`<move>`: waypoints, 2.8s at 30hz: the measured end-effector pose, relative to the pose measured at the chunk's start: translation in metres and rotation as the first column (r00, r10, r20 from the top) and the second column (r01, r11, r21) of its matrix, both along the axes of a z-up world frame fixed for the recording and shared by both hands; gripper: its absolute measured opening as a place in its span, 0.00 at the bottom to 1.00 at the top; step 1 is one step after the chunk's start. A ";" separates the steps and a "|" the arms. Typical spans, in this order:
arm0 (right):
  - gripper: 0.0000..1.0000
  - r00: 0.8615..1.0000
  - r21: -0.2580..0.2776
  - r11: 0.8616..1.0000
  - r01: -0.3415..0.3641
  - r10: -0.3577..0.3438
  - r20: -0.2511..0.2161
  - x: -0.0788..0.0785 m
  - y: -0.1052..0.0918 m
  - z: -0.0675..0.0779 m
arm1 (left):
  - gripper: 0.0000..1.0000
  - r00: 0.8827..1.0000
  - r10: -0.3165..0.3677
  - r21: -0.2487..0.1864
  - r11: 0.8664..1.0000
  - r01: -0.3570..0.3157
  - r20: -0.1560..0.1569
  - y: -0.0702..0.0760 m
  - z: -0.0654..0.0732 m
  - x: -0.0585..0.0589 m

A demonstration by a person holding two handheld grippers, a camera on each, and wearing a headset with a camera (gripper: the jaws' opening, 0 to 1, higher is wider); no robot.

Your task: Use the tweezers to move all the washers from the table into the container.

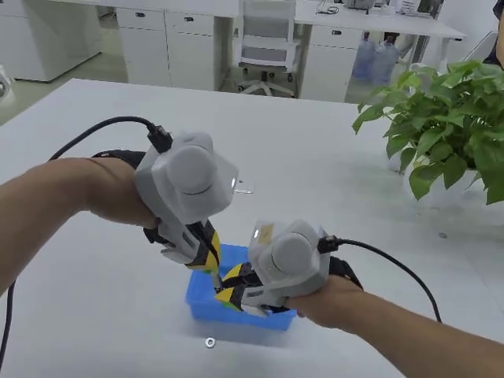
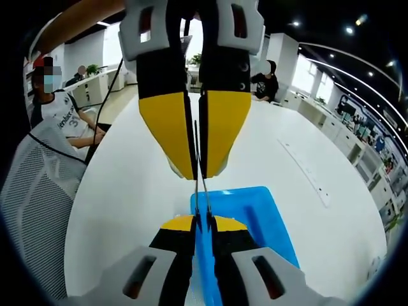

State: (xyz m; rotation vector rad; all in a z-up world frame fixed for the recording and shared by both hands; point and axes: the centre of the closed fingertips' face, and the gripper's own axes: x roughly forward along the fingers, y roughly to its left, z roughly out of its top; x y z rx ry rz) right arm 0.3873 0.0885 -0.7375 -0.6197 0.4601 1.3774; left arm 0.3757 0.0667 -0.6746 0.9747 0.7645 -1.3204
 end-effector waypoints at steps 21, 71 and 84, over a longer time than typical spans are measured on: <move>0.11 1.000 0.016 1.000 -0.023 0.022 0.016 -0.016 0.008 0.009 | 0.06 1.000 0.016 0.007 1.000 -0.016 0.003 0.007 0.008 -0.011; 0.11 0.999 -0.015 0.999 -0.030 0.029 -0.043 -0.045 0.007 -0.045 | 0.06 0.997 0.005 0.001 1.000 -0.005 -0.079 0.005 -0.047 -0.034; 0.13 0.999 -0.015 1.000 -0.025 0.025 -0.047 -0.042 0.007 -0.049 | 0.06 0.997 0.004 0.006 1.000 -0.004 -0.079 0.006 -0.052 -0.033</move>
